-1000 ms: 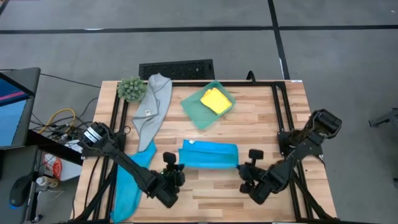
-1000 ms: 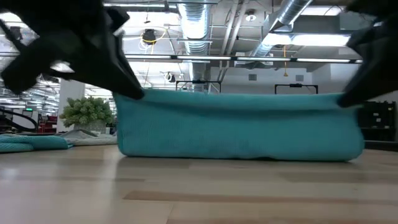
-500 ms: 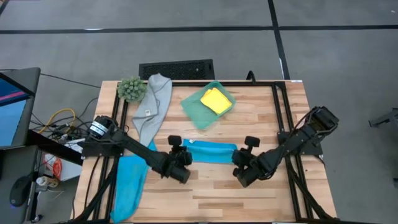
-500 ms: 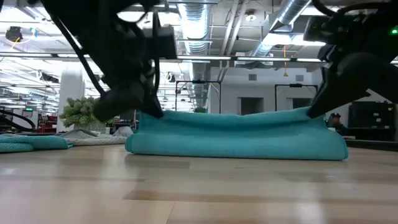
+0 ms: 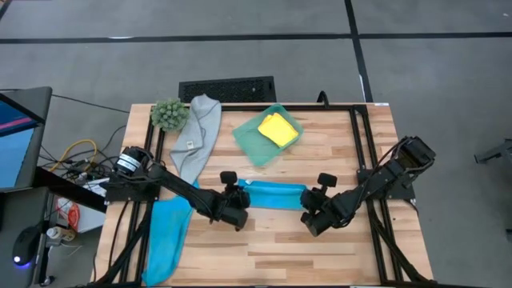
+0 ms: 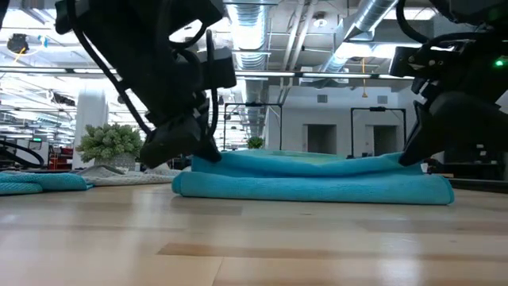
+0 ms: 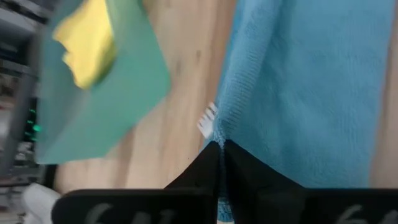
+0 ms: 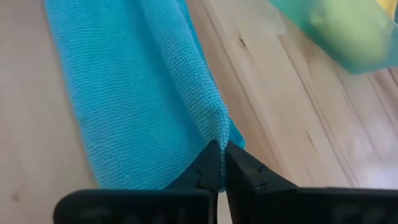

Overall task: Fold microfiber towels
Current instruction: Fold the right blue microfiber towel

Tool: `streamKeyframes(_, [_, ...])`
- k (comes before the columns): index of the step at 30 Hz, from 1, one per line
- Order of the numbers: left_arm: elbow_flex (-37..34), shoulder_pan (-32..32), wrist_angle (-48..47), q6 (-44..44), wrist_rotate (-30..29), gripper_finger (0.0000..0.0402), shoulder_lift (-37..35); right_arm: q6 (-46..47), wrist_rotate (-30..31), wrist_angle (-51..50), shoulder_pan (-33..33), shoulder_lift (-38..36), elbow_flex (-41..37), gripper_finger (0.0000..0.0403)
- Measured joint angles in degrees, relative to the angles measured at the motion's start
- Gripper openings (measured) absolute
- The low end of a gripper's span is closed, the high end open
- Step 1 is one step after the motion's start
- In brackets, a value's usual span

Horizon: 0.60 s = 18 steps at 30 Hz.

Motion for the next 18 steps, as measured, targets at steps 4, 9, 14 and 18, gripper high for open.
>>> streamKeyframes(4, [0.0,0.1,2.3,3.0,-2.7,0.0047,0.0,0.1,-0.1,-0.1,-0.8,0.0,0.0,0.005])
streamKeyframes(9, [0.0,1.7,3.1,3.6,1.5,0.0108,0.0,0.4,-0.1,-1.1,-2.8,0.0,0.0,0.007])
streamKeyframes(14, [0.0,3.8,3.2,3.3,-0.4,0.016,0.0,2.7,-1.5,-2.8,-5.7,0.0,0.0,0.0096])
streamKeyframes(18, [0.5,4.5,2.6,3.3,-3.0,0.0186,0.0,2.4,-4.0,-2.9,-7.7,0.0,0.0,0.0121])
